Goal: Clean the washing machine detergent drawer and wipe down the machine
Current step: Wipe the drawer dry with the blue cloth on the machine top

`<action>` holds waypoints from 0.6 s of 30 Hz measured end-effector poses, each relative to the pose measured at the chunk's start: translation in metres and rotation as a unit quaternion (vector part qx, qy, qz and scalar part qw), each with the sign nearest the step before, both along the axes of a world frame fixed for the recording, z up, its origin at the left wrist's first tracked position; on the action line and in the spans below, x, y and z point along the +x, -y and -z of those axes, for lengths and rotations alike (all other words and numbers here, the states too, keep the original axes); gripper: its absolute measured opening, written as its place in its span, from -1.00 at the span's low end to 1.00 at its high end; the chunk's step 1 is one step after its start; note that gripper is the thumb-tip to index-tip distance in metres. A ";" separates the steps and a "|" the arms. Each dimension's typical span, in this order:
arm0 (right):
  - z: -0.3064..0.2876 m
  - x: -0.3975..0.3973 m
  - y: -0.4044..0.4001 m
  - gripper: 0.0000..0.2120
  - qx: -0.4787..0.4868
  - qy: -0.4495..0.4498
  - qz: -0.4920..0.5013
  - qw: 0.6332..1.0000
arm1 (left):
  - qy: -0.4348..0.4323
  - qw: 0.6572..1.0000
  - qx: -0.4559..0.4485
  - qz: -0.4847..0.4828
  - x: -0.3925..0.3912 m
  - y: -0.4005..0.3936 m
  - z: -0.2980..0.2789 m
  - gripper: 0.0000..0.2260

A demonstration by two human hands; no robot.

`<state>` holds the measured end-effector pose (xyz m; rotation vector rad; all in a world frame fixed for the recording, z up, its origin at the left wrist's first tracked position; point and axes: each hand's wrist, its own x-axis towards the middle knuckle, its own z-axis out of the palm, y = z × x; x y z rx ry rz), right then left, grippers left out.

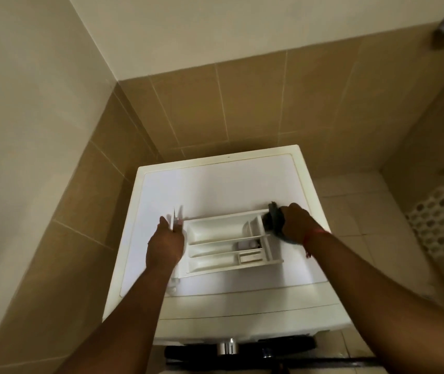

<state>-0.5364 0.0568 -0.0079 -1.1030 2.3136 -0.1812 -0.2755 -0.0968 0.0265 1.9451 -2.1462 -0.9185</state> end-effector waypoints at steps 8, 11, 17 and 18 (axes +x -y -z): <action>-0.007 0.068 -0.075 -0.43 -0.256 -0.047 0.132 0.956 | -0.081 0.997 0.013 -0.002 0.006 -0.006 -0.003 -0.56; -0.013 0.122 -0.096 -0.55 -0.304 -0.006 0.127 0.944 | -0.123 0.992 0.015 -0.023 0.010 -0.017 -0.013 -0.59; -0.017 0.210 -0.088 -0.65 -0.303 0.086 0.071 0.947 | -0.193 0.973 0.030 -0.121 0.041 -0.026 -0.035 -0.58; -0.023 0.223 -0.081 -0.66 -0.298 0.115 0.086 0.944 | -0.205 0.967 0.043 -0.145 0.050 -0.030 -0.042 -0.57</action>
